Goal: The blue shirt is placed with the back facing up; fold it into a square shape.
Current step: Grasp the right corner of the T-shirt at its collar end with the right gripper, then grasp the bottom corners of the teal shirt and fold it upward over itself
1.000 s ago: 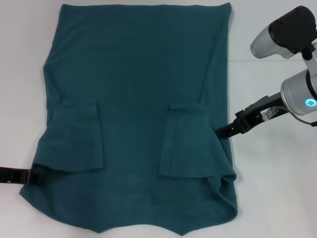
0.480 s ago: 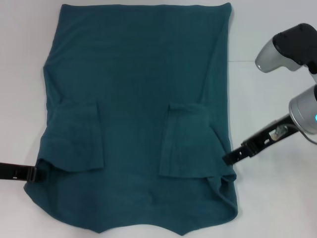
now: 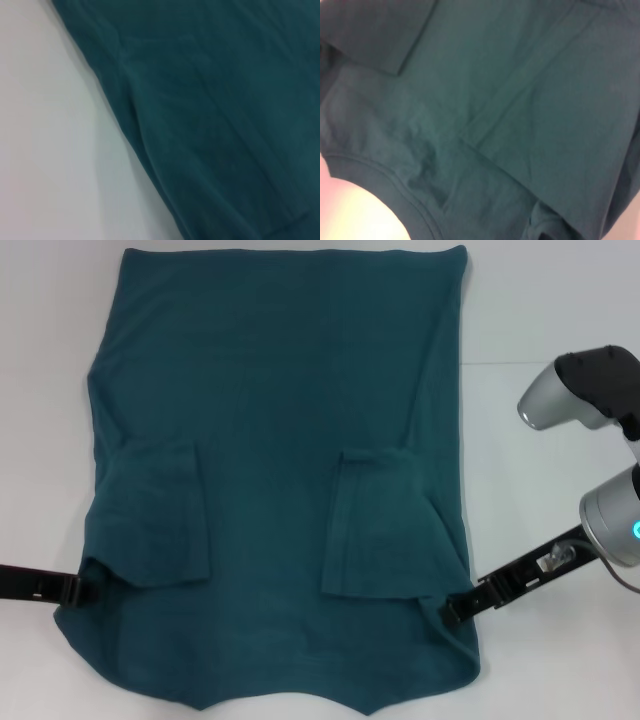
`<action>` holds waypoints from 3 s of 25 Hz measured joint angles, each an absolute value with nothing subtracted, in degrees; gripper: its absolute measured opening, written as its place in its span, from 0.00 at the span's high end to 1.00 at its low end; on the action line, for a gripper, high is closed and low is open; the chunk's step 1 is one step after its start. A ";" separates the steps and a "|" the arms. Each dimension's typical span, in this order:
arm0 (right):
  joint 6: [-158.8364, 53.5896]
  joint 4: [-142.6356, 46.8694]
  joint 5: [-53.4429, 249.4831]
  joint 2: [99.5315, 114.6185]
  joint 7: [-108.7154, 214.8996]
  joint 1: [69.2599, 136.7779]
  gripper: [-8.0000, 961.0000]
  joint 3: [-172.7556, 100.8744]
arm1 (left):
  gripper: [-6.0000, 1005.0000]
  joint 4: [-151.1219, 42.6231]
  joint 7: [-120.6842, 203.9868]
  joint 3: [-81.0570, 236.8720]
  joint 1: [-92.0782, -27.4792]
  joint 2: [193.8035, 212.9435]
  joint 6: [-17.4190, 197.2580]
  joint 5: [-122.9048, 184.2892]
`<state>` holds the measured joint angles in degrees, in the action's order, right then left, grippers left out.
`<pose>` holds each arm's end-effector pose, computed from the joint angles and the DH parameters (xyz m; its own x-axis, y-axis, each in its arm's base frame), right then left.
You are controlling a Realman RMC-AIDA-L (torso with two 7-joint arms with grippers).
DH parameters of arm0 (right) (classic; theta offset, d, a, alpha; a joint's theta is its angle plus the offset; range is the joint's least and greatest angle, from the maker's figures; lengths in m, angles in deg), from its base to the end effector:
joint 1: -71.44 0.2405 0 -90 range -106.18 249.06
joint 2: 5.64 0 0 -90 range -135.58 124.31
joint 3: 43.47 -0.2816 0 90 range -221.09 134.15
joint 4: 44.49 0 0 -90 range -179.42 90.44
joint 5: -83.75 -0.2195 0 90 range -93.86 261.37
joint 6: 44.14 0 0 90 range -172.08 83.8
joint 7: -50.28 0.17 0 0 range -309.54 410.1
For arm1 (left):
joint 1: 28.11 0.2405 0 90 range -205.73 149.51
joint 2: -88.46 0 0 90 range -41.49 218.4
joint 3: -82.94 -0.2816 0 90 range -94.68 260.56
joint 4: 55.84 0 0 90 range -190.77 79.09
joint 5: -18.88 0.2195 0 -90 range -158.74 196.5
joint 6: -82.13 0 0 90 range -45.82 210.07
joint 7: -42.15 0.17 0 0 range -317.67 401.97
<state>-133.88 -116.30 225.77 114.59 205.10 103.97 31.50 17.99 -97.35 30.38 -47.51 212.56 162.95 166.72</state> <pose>0.2220 0.3655 -0.0498 0.5462 -0.8336 0.0820 -0.7792 -0.5416 -0.3154 -0.3360 0.3420 0.0082 0.4260 0.8748 0.2310 0.8423 -0.2902 -0.4542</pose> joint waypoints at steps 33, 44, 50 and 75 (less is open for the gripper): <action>-123.73 -103.23 217.60 114.34 199.16 101.96 0.18 25.14 | 0.97 17.88 -96.63 28.98 -47.42 212.63 163.96 166.71; -123.50 -100.87 215.25 114.39 197.41 102.80 0.29 25.59 | 0.97 17.81 -96.55 28.98 -47.53 212.59 164.00 166.76; -122.76 -100.25 215.22 114.22 197.69 102.90 0.51 24.85 | 0.97 17.81 -96.57 28.98 -47.63 212.56 164.17 166.77; -128.37 -107.70 216.65 113.33 193.43 101.76 0.98 19.14 | 0.97 18.07 -96.68 29.73 -47.95 211.97 165.23 167.29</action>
